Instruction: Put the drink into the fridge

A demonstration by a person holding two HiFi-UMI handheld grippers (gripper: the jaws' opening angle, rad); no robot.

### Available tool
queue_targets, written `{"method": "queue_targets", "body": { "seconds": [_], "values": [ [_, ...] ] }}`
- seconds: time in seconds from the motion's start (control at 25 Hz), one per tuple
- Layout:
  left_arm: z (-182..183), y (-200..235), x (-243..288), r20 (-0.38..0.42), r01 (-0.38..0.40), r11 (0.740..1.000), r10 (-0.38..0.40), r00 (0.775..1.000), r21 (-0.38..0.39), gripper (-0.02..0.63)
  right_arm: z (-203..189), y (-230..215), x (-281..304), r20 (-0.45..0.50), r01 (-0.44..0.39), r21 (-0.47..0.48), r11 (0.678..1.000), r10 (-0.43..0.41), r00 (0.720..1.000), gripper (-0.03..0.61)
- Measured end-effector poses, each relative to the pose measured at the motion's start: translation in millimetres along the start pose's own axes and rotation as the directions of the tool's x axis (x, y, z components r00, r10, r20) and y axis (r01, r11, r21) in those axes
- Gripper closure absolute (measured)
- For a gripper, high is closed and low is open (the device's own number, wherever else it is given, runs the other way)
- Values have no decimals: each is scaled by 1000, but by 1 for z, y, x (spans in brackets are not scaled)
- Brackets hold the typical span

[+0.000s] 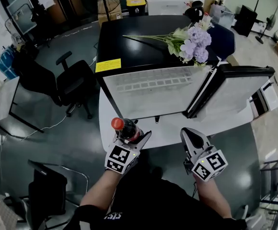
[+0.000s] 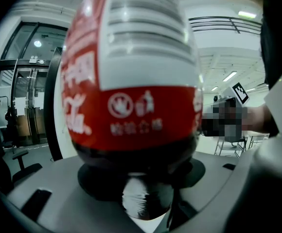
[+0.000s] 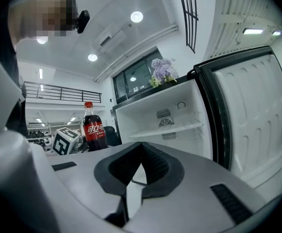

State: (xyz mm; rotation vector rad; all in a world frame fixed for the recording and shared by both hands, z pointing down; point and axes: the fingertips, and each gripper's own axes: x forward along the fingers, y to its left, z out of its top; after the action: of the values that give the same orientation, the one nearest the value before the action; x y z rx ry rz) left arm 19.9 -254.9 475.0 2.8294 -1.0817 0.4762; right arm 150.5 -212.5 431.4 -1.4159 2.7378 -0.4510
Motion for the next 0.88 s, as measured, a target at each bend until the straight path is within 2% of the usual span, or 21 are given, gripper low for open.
{"method": "queue_targets", "body": {
  "seconds": [0.44, 0.68, 0.88],
  "values": [
    [-33, 19, 73, -54, 56, 995, -52, 997, 78, 336, -28, -53, 20, -58, 81, 12, 997, -80, 995, 565],
    [-72, 28, 107, -146, 67, 994, -53, 988, 91, 336, -55, -64, 35, -102, 84, 48, 995, -79, 992, 565],
    [-99, 37, 132, -225, 98, 979, -57, 973, 180, 337, -64, -64, 46, -115, 73, 63, 995, -66, 991, 565]
  ]
}}
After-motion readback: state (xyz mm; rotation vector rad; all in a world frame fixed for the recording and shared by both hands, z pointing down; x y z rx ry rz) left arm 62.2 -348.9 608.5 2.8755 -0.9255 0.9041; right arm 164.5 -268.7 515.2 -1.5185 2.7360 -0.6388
